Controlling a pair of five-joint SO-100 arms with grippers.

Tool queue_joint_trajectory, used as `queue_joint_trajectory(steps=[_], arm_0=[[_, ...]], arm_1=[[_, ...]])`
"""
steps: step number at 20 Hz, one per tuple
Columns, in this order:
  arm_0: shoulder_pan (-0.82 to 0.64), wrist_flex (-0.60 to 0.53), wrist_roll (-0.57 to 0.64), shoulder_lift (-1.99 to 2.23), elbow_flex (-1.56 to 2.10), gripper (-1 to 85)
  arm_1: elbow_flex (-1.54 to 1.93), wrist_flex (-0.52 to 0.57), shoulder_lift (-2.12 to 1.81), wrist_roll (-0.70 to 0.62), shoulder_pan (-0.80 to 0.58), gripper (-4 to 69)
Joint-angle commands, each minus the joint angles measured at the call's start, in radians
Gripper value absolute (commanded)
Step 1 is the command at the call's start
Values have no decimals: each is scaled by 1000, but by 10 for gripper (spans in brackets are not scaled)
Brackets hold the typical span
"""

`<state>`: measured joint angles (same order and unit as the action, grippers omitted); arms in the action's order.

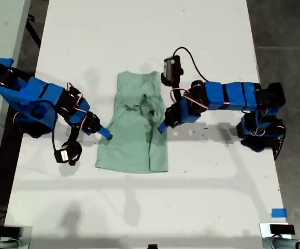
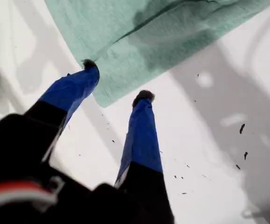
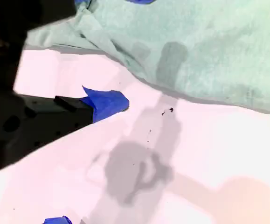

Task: Fold tshirt

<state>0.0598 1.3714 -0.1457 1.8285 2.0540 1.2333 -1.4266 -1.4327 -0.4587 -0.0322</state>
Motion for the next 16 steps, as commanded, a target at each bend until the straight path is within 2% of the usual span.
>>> queue_joint_trajectory(steps=[1,6,16], arm_0=[[26,-74,-5,-101,-52,326],[14,-225,0,-238,-18,332],[-46,-380,6,-104,245,322]], arm_1=[[-2,37,-97,12,14,194],[-2,35,-98,17,37,190],[15,40,-97,44,60,187]])
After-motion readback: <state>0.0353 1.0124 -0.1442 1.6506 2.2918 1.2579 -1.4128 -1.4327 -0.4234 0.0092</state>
